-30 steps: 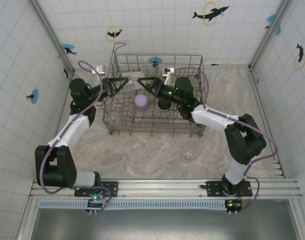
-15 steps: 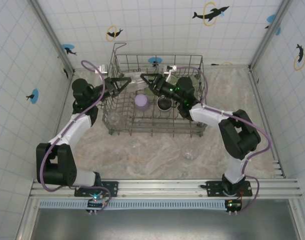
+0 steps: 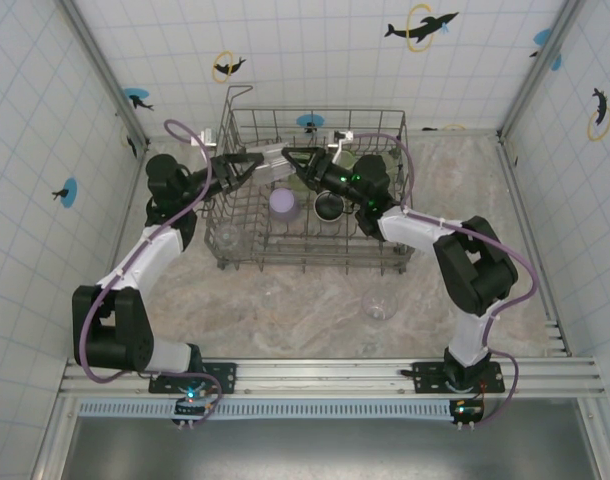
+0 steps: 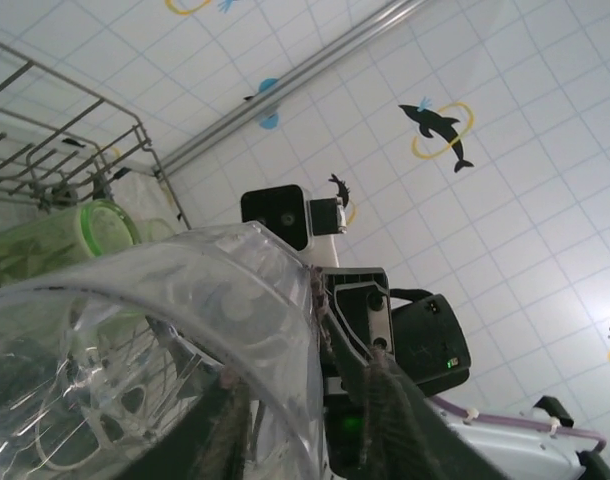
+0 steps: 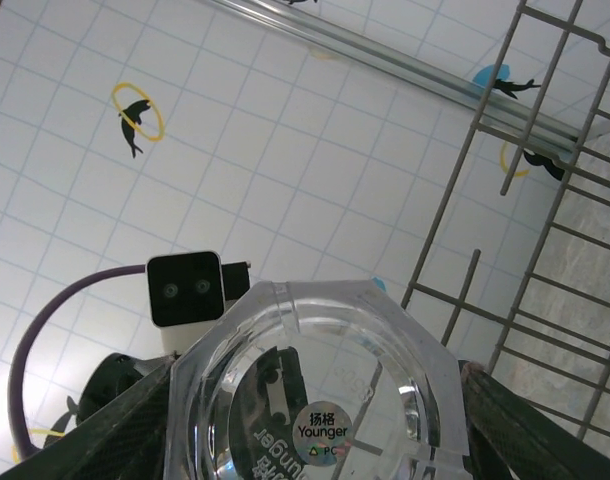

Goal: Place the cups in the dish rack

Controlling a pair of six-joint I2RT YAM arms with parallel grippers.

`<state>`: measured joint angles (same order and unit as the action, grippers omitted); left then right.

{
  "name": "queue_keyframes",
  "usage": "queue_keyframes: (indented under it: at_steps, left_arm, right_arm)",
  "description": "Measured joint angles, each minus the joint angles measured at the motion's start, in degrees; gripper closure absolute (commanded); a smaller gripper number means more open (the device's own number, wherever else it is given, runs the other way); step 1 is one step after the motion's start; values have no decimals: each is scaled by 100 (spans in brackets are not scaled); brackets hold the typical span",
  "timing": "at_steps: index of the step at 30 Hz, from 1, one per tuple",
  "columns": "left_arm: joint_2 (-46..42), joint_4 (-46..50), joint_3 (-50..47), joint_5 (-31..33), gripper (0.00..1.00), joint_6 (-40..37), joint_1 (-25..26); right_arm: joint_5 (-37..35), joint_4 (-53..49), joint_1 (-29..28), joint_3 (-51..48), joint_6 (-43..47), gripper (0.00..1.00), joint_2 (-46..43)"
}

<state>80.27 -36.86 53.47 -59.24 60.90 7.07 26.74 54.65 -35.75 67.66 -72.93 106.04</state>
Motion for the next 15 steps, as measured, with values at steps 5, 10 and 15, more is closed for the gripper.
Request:
queue_keyframes:
  at_steps: [5, 10, 15]
  left_arm:
    - [-103, 881, 236, 323, 29, -695, 2]
    - [-308, 1613, 431, 739, 13, -1309, -9]
    - [-570, 2308, 584, 1349, 4, -1888, -96]
  right_arm:
    - [-120, -516, -2, 0, 343, 57, -98]
    - [-271, -855, -2, 0, 669, 57, -251]
    - [-378, -1272, -4, 0, 1025, 58, -348]
